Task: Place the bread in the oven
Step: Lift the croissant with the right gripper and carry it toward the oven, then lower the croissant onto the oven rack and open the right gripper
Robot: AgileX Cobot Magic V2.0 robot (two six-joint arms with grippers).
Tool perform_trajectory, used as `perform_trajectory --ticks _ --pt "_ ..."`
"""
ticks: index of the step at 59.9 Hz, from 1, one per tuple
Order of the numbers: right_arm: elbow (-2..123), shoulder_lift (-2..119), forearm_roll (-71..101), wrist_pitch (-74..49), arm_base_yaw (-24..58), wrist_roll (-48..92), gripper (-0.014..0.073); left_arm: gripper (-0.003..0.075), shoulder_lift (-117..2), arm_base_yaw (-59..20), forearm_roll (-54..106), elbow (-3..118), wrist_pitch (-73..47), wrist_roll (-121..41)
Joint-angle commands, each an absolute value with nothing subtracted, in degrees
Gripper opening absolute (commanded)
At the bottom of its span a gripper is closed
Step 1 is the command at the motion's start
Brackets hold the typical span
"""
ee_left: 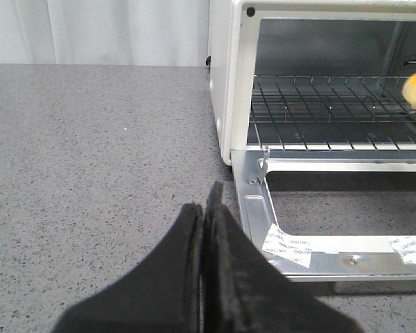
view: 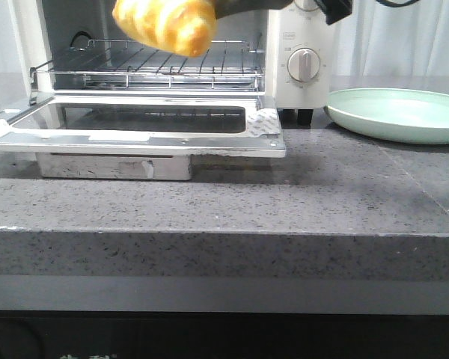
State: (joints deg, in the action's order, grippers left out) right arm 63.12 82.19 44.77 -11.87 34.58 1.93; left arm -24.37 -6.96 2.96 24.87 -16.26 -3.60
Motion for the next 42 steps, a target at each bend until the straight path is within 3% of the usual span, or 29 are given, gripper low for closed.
perform_trajectory --ticks 1,23,42 --pt "67.3 82.3 46.4 -6.4 33.1 2.9 0.0034 -0.0020 -24.6 -6.9 3.2 26.6 -11.9 -3.2" --pt "77.2 93.1 48.3 -5.1 32.2 2.9 0.0034 -0.0020 -24.6 -6.9 3.2 26.6 -11.9 -3.2" --pt "78.0 95.5 48.3 0.0 32.2 2.9 0.0036 -0.0020 -24.6 -6.9 3.2 26.6 -11.9 -3.2"
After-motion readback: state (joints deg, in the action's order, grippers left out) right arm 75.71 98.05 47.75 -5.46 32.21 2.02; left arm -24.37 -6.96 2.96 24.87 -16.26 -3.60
